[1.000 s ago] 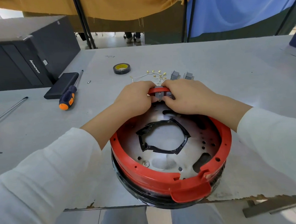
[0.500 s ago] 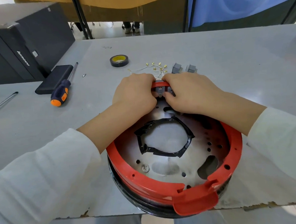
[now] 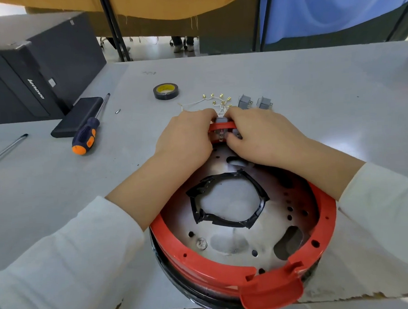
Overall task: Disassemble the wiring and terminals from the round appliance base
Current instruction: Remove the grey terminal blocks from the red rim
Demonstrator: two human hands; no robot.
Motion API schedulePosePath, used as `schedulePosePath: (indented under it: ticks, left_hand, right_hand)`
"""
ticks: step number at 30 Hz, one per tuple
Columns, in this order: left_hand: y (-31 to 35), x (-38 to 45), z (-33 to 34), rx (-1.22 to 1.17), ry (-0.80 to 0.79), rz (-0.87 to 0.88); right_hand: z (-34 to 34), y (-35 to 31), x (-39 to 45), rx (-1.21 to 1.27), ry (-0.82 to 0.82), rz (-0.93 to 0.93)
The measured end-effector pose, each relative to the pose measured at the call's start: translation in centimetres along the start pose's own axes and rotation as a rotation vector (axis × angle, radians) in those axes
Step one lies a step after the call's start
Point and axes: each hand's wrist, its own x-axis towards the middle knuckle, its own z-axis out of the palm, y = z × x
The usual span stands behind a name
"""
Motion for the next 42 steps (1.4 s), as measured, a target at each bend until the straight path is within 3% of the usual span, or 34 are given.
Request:
schedulePosePath:
  ticks: [7,12,21,26,31,33,39,42]
  left_hand:
    - [-0.1,0.1,0.2,0.025,-0.006,-0.009]
    - [-0.2,-0.2,-0.2,-0.025,-0.019,0.014]
    - [0.0,-0.7,-0.4,0.044,-0.07,0.105]
    - [0.1,-0.6,-0.5,-0.082,-0.08,0.063]
    - [0.3,-0.6,-0.7,-0.137,-0.079,0.048]
    - [0.3,-0.6,-0.8,-0.166,-0.09,0.048]
    - [0.2,-0.4,-0.6,-0.139,-0.06,0.051]
    - [0.2,-0.3,-0.5,-0.124,-0.063,0.041]
  right_hand:
    - [-0.2,-0.2,0.1,0.129,-0.068,0.133]
    - [-0.6,0.1,0.9,0.501,-0.142,0.33]
    - [-1.3,0.3,1.5,0.801,-0.137,0.453]
    - [-1.4,0.1,1.8,0.886,-0.029,0.535]
    - [-2.7,2.9,1.4,1.366,0.075,0.705]
    - [-2.9,4.9,0.9,1.272,0.051,0.701]
    - [-0.7,9.4,0.4,0.684,-0.093,0.659]
    - [0.8,10.1,1.3,0.473,-0.042,0.57]
